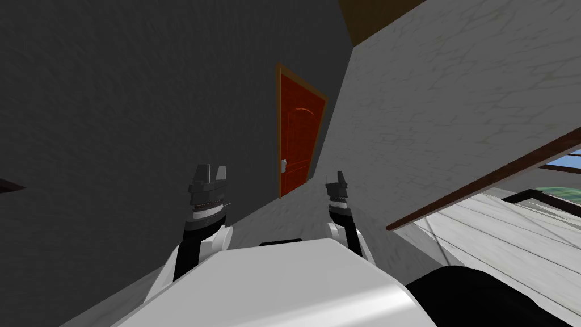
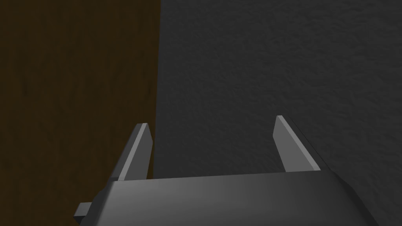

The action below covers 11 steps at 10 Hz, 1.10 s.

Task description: Pull the door open

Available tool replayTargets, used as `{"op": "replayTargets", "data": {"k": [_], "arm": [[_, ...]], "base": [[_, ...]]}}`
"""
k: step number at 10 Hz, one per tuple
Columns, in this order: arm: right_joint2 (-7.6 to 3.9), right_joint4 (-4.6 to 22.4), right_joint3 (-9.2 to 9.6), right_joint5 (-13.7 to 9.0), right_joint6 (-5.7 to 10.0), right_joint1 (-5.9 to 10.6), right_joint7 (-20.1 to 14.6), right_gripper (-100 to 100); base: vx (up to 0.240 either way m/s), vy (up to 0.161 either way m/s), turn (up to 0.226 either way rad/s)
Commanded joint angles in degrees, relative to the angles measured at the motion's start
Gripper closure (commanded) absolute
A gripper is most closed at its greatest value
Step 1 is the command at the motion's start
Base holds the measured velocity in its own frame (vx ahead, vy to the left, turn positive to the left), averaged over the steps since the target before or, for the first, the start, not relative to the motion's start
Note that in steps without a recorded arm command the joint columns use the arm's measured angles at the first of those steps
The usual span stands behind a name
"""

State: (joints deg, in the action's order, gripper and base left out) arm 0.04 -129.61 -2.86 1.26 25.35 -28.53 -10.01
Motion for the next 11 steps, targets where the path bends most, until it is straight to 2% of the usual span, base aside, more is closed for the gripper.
{"op": "replayTargets", "data": {"k": [1,6,11], "arm": [[-0.50,1.9,0.35,1.2,0.05,1.09,1.6,-100],[-1.60,6.8,1.23,4.1,0.16,3.84,5.8,-100],[-2.99,14.2,2.55,8.4,0.33,7.96,12.0,-100]], "base": [[0.087,-0.103,0.015],[0.082,0.013,0.015],[0.097,-0.015,0.020]]}}
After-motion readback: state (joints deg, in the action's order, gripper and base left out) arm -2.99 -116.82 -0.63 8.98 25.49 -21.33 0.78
